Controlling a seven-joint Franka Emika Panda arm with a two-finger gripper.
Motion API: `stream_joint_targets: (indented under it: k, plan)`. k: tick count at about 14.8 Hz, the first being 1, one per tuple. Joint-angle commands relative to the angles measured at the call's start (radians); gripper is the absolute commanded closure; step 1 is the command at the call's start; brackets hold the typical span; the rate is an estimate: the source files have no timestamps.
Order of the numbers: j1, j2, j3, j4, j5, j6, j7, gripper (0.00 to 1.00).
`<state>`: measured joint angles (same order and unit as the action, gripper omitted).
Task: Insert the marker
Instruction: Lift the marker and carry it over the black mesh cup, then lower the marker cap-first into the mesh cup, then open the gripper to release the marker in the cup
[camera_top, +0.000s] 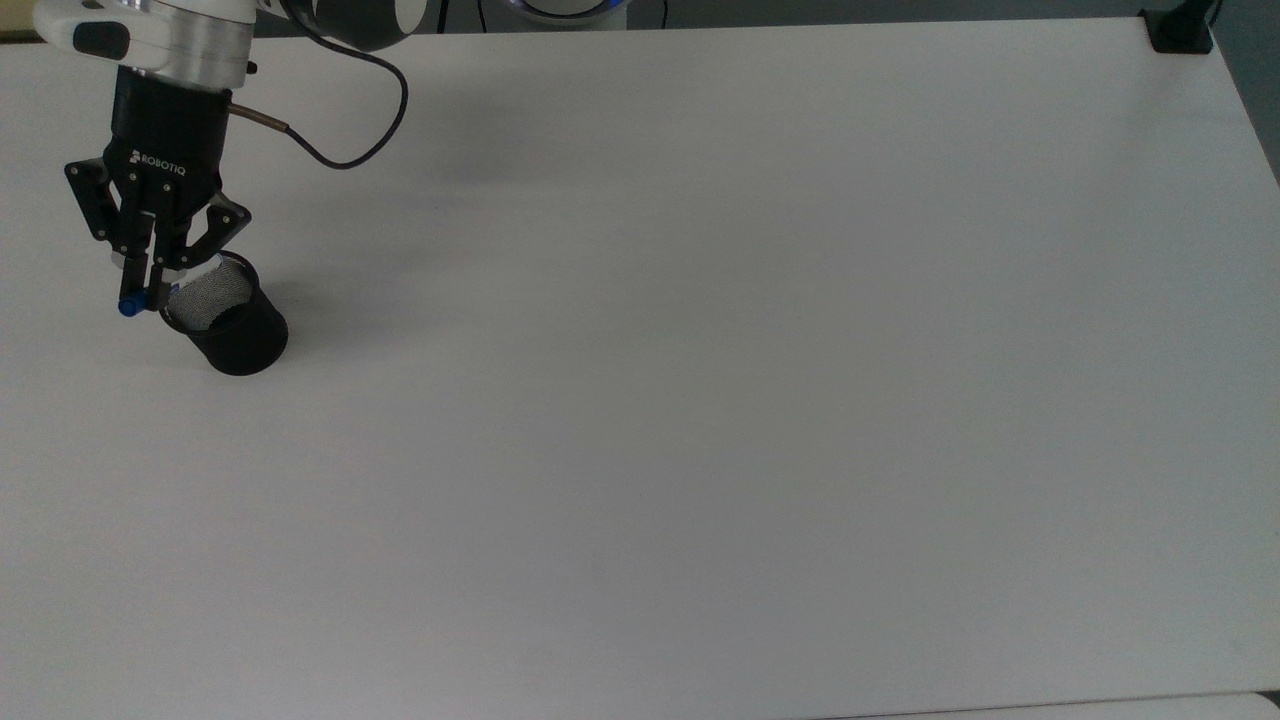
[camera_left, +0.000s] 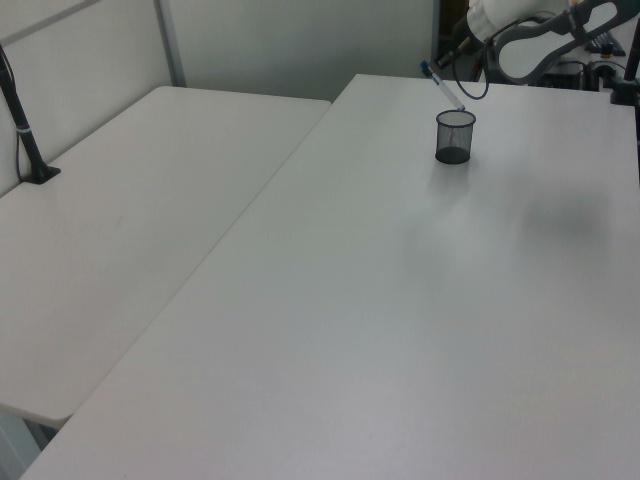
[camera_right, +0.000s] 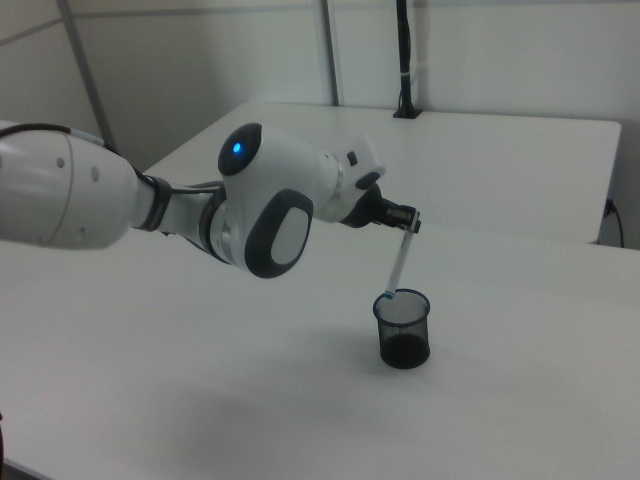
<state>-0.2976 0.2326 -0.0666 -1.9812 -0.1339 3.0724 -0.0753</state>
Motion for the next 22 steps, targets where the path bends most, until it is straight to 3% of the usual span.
stream_joint_targets:
  k: [1,6,7,9,11,13,22]
  plan:
    - [-0.014,0.053,-0.002,-0.047,-0.004,0.161,-0.021,1.0]
    - [-0.017,0.068,-0.002,-0.119,-0.013,0.23,-0.057,0.97]
    - [-0.017,0.068,-0.002,-0.123,-0.013,0.23,-0.057,0.83]
    - [-0.024,0.062,-0.002,-0.12,-0.013,0.23,-0.047,0.42]
    - [-0.026,0.045,-0.001,-0.12,-0.003,0.223,-0.032,0.17]
    - [-0.025,0.021,-0.001,-0.114,-0.004,0.215,0.027,0.0]
    - [-0.023,-0.035,-0.002,-0.113,-0.004,0.143,0.035,0.0]
